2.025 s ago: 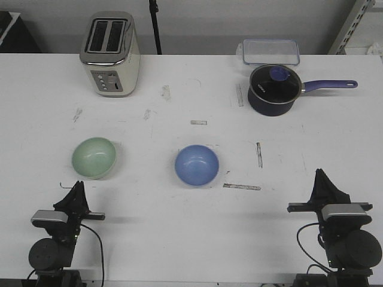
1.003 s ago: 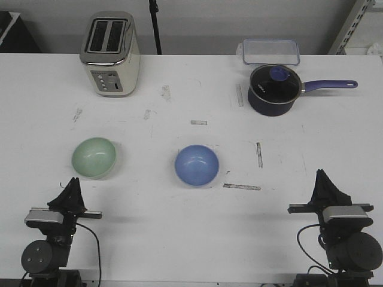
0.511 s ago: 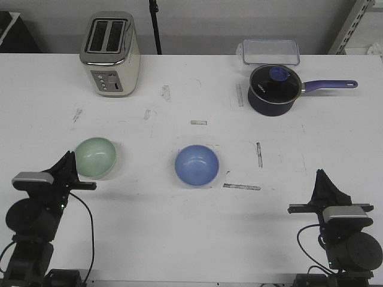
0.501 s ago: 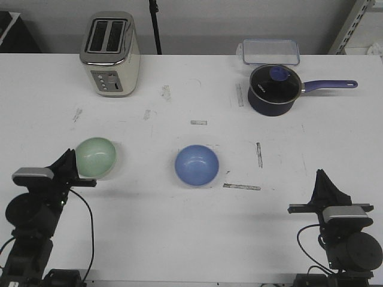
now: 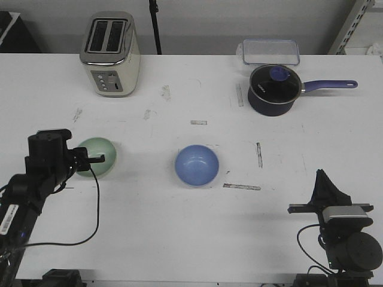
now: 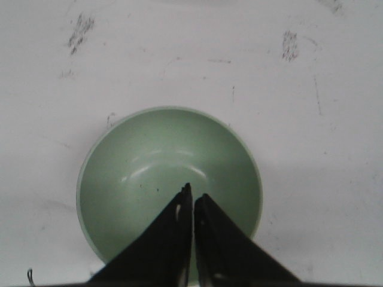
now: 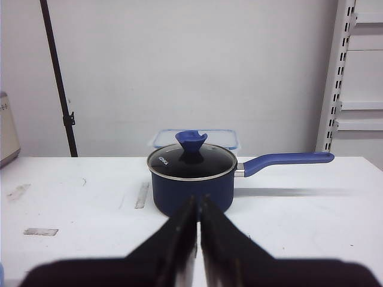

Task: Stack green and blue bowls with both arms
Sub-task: 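Reach the left gripper to the green bowl and grasp its rim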

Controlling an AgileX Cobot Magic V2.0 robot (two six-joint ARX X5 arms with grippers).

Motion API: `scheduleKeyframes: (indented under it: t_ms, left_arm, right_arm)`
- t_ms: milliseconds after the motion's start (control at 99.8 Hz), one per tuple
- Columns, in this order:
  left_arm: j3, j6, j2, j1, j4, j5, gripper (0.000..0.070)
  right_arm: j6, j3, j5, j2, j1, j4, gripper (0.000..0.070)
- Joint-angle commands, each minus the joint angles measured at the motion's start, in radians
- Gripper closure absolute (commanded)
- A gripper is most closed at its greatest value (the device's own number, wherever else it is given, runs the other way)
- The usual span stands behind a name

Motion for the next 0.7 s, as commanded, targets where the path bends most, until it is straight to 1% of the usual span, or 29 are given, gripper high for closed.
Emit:
scheduleKeyframes:
  t_ms: [0, 80, 221, 281, 311, 341, 361, 471, 531, 571, 581, 692]
  left_arm:
    - [0.062, -0.077, 0.048, 0.031, -0.078, 0.021, 0.0697]
    - [0.107, -0.111, 0.099, 0.078, -0.148, 0.085, 0.0697]
    - [0.166, -0.120, 0.173, 0.180, -0.244, 0.268, 0.0697]
    - [0.171, -0.121, 0.195, 0.218, -0.251, 0.319, 0.0694]
    - [0.171, -0.121, 0.205, 0.232, -0.250, 0.330, 0.0679]
    - [0.171, -0.124, 0.215, 0.245, -0.249, 0.329, 0.0636]
    - [0.171, -0.127, 0.222, 0.253, -0.249, 0.328, 0.0595]
    - [0.171, -0.135, 0.266, 0.284, -0.249, 0.327, 0.0333]
    - [0.171, -0.135, 0.289, 0.288, -0.249, 0.327, 0.0231]
    - [0.171, -0.135, 0.303, 0.289, -0.248, 0.327, 0.0191]
    - [0.171, -0.134, 0.324, 0.289, -0.244, 0.314, 0.0168]
    - [0.171, -0.134, 0.354, 0.289, -0.228, 0.283, 0.0168]
  right_arm:
    - [0.016, -0.002, -0.001, 0.000, 0.001, 0.010, 0.0697]
    - [0.016, -0.002, -0.001, 0.000, 0.001, 0.010, 0.0698]
    - [0.016, -0.002, -0.001, 0.000, 0.001, 0.010, 0.0697]
    - [0.016, -0.002, -0.001, 0.000, 0.001, 0.010, 0.0697]
    - [0.016, -0.002, -0.001, 0.000, 0.001, 0.010, 0.0697]
    - [0.016, -0.002, -0.001, 0.000, 0.001, 0.010, 0.0698]
    - [0.016, -0.002, -0.001, 0.000, 0.001, 0.010, 0.0697]
    - [0.016, -0.002, -0.001, 0.000, 0.001, 0.010, 0.0697]
    - [0.016, -0.002, -0.001, 0.000, 0.001, 0.010, 0.0697]
    - [0.016, -0.002, -0.001, 0.000, 0.001, 0.010, 0.0697]
    - [0.016, -0.002, -0.001, 0.000, 0.001, 0.010, 0.0698]
    - [0.016, -0.002, -0.001, 0.000, 0.001, 0.010, 0.0698]
